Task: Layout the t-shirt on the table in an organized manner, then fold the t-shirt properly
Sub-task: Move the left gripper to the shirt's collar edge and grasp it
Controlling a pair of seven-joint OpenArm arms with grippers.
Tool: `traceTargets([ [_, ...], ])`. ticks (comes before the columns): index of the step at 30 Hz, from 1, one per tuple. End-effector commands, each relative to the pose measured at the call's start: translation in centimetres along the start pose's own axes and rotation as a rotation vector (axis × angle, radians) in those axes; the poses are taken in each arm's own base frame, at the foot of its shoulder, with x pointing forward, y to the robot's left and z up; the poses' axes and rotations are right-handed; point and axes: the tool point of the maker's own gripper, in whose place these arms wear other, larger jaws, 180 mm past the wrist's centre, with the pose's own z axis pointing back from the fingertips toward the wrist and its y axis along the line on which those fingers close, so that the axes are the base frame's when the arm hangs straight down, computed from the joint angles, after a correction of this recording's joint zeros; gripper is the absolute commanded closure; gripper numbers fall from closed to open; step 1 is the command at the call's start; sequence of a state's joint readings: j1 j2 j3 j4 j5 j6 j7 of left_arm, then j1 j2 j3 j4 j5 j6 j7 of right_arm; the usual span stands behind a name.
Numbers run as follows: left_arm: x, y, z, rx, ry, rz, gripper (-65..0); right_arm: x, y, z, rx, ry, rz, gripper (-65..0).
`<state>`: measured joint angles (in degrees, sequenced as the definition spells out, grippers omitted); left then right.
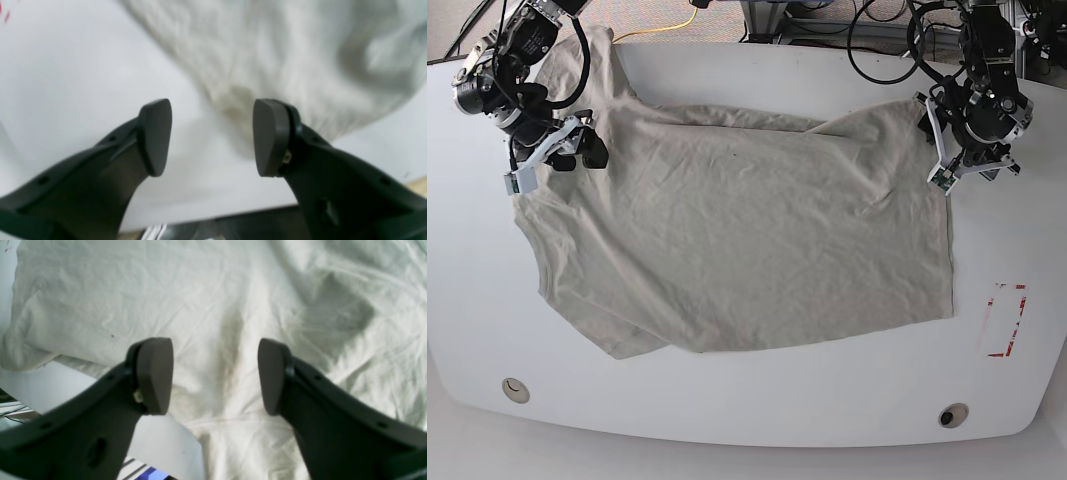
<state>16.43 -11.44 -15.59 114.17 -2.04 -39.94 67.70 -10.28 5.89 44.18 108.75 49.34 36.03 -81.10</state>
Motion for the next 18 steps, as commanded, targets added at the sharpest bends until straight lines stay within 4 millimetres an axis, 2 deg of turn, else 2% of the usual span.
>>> traceTargets([
  [1, -0.6, 0.3, 0.5, 0.012, 0.001, 0.001, -36.1, 1.2, 0.1, 0.3, 0.005, -0.042, 0.021, -38.0],
  [5, -2.2, -0.1, 0.5, 0.001, 0.039, -0.005, -36.0, 1.2, 0.2, 0.3, 0.006, -0.043, 0.021, -38.0],
  [9, -3.0, -0.7, 0.5, -0.012, 0.056, -0.007, -36.0, 1.1, 0.3, 0.2, 0.011, -0.045, 0.016, -38.0],
  [15, -2.8, -1.0, 0.4, -0.022, 0.049, 0.000, -35.8, 0.9, 0.7, 0.0, 0.020, -0.046, 0.003, -38.0],
  [18, -1.9, -1.9, 0.4, -0.073, 0.001, 0.020, -35.8, 0.6, 1.0, -0.2, 0.029, -0.047, -0.010, -38.0],
])
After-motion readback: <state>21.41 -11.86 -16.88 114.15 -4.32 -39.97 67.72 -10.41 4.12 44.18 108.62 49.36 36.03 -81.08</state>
